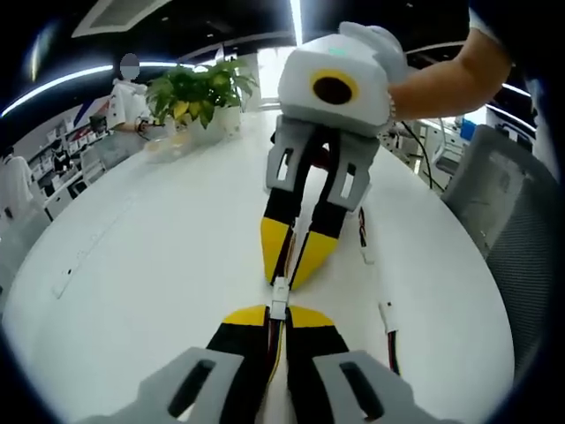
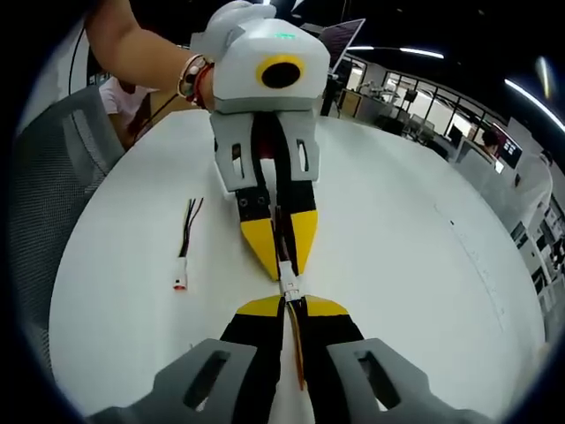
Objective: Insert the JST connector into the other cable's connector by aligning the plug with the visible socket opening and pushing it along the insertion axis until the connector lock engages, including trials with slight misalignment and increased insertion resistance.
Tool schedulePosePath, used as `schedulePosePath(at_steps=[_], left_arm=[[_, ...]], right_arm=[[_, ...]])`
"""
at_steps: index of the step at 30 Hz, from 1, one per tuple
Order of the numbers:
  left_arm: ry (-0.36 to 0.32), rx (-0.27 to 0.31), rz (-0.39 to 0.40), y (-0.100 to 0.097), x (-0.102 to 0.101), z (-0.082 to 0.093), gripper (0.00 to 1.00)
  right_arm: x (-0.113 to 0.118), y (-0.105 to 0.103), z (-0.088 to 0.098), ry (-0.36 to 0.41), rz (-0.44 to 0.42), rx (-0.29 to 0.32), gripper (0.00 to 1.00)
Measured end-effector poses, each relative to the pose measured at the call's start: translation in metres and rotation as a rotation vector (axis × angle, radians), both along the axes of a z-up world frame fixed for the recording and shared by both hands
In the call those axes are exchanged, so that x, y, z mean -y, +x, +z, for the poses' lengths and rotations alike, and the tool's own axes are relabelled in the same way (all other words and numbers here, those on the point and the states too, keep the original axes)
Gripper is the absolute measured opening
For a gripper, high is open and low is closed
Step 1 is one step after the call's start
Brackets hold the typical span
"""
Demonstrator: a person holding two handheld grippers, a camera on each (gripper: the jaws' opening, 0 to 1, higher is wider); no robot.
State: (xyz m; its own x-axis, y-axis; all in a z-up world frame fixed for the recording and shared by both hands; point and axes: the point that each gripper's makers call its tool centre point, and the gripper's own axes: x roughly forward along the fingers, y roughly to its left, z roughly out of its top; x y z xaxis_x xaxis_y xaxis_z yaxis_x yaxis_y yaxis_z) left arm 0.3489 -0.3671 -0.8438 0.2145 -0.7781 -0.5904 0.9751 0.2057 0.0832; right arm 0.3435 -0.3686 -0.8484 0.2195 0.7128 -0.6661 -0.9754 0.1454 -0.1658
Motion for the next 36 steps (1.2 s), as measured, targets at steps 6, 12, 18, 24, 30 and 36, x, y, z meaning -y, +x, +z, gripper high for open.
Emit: schedulePosePath(at_steps=[6, 12, 18, 24, 30, 36], left_arm=[[-0.002, -0.016, 0.006, 0.000, 0.000, -0.001, 0.01], [0.002, -0.020, 0.016, 0.003, 0.001, -0.001, 0.01], [0.000, -0.026, 0.026, 0.004, 0.001, -0.001, 0.01], [-0.002, -0.033, 0.037, 0.006, 0.001, -0.002, 0.01], [-0.003, -0.037, 0.040, 0.007, 0.001, -0.002, 0.01], [-0.004, -0.036, 0.042, 0.008, 0.001, -0.002, 0.01]], right_arm=[[0.000, 0.000, -0.001, 0.003, -0.008, -0.001, 0.04], [0.000, 0.003, -0.001, 0.012, -0.021, -0.002, 0.04], [0.001, 0.004, -0.001, 0.022, -0.033, -0.027, 0.05], [0.002, 0.009, -0.001, 0.015, -0.049, -0.038, 0.06], [0.002, 0.009, -0.002, 0.028, -0.067, -0.067, 0.06], [0.003, 0.010, -0.003, 0.042, -0.091, -0.091, 0.06]])
